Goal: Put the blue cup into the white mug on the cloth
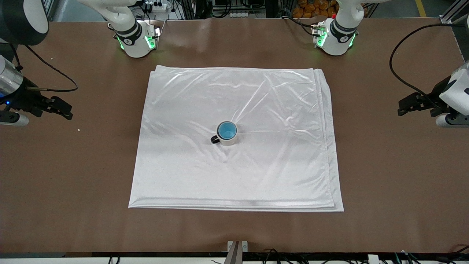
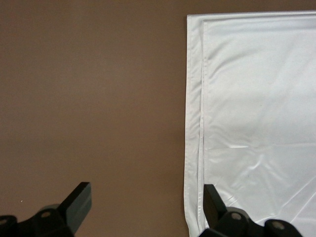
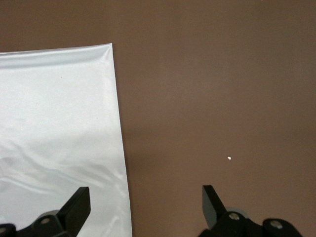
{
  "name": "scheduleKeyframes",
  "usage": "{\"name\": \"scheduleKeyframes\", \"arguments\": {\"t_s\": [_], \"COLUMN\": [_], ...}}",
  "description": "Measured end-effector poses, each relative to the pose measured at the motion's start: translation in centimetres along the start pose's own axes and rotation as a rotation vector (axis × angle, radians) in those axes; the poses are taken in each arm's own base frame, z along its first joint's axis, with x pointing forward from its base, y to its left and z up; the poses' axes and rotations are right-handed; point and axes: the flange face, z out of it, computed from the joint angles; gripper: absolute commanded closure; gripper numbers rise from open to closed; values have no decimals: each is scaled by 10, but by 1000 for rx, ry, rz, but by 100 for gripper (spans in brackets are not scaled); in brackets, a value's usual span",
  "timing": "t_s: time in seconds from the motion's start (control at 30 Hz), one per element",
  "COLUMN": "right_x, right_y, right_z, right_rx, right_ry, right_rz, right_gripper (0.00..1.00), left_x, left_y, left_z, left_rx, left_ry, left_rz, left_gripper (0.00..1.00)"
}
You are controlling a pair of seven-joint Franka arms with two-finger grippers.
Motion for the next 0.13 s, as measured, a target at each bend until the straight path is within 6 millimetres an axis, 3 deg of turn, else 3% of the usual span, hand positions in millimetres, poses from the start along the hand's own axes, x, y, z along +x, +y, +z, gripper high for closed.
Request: {"name": "scheduleKeyframes", "arguments": {"t_s": [0.13], "right_x": [0], "right_y": [0], "right_z": [0], "right_rx": [0], "right_ry": [0], "right_rz": [0], "right_gripper": [0], "left_x": [0], "left_y": [0], "left_z": [0], "left_rx": [0], "left_ry": [-1], "left_rz": [0], "left_gripper": [0]}}
